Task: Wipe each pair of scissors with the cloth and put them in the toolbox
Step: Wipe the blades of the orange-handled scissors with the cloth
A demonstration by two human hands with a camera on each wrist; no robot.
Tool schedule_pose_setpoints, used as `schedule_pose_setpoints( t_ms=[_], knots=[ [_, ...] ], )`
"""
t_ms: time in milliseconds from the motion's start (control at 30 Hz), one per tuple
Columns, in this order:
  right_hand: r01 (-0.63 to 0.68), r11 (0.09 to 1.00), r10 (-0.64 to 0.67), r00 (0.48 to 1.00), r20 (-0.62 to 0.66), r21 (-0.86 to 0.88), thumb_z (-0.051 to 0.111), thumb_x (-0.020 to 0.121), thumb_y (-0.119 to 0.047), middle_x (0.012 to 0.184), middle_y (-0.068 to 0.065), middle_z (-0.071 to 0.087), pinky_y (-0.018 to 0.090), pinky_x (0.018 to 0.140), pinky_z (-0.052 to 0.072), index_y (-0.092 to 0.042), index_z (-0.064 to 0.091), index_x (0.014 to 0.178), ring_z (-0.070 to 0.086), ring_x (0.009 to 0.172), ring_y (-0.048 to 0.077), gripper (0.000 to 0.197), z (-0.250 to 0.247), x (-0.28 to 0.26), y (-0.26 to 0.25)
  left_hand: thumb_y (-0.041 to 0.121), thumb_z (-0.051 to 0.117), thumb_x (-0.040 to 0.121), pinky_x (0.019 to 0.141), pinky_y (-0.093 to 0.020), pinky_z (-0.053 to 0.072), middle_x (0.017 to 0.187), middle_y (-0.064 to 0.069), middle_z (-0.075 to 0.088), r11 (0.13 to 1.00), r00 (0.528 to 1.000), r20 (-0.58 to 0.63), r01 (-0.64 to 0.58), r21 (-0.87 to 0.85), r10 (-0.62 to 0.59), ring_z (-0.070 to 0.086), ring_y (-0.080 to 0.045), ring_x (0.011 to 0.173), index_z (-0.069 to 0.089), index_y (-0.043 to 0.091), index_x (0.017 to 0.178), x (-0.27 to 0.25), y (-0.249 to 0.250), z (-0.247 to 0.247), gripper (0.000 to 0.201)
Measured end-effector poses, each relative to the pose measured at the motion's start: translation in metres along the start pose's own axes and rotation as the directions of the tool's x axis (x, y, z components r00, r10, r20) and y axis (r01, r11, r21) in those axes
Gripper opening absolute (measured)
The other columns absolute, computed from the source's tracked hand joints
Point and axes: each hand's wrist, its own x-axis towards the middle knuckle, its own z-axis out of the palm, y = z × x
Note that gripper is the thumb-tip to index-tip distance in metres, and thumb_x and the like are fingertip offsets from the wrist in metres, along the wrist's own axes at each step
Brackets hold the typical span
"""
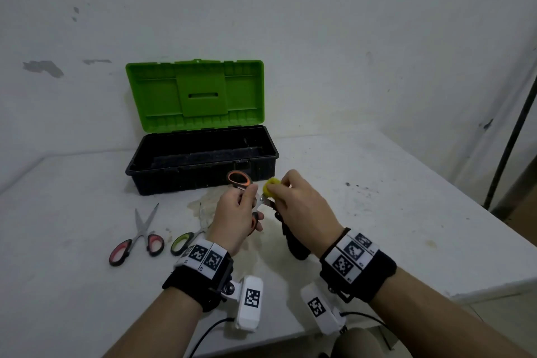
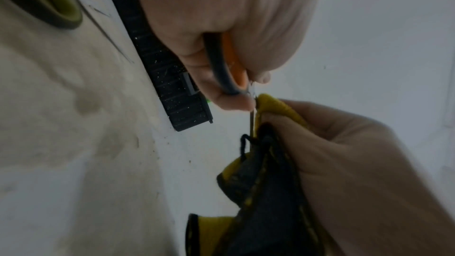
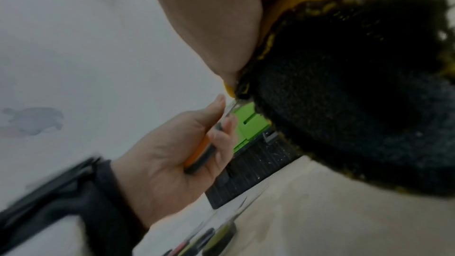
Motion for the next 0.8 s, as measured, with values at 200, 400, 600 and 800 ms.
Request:
schedule_pose_setpoints(
  t_ms=[200,400,600,800],
  knots=[
    [-0.168,0.979,0.178,0.981,-0.079,0.116,0.049,0.101,-0.032,0.09,0.0,0.048,0.038,0.061,0.05,-0.017,0.069,0.105,0.053,0.067,0.022,0.025,-0.017,0.017,0.018,0.034,0.051,0.103,0.044,-0.028,0.047,0.074,-0.007,0.053,0.999,0.999,-0.043,0.035,0.013,-0.034,0.063,-0.014,0.05,0.051,0.007,0.082,-0.001,-0.001,-0.005,0.035],
    [-0.001,0.999,0.0,1.0,0.013,0.05,0.05,0.1,-0.026,0.092,0.001,0.049,0.037,0.054,0.046,-0.016,0.065,0.1,0.052,0.072,0.021,0.018,-0.011,-0.001,-0.015,0.03,0.049,0.104,0.045,-0.03,0.05,0.076,-0.006,0.056,0.999,1.0,-0.016,0.005,-0.042,-0.005,0.063,-0.02,0.056,0.056,0.003,0.093,0.0,0.005,0.002,0.031],
    [-0.051,0.998,0.053,0.997,-0.052,0.033,0.053,0.099,-0.027,0.088,0.001,0.047,0.036,0.048,0.047,-0.017,0.065,0.098,0.046,0.064,0.02,0.015,-0.005,0.006,0.0,0.027,0.049,0.105,0.042,-0.028,0.047,0.076,-0.006,0.047,0.997,0.999,-0.031,0.008,-0.075,-0.01,0.059,-0.014,0.05,0.052,0.007,0.084,-0.003,0.007,0.002,0.029],
    [-0.114,0.993,0.118,0.981,-0.153,0.039,0.054,0.099,-0.027,0.085,0.001,0.046,0.039,0.048,0.047,-0.016,0.065,0.094,0.047,0.062,0.023,0.016,-0.027,0.015,0.01,0.032,0.048,0.104,0.044,-0.026,0.049,0.08,-0.006,0.048,0.999,0.998,-0.048,0.035,-0.031,-0.037,0.062,-0.011,0.05,0.052,0.008,0.088,-0.002,0.006,0.001,0.029]
  ],
)
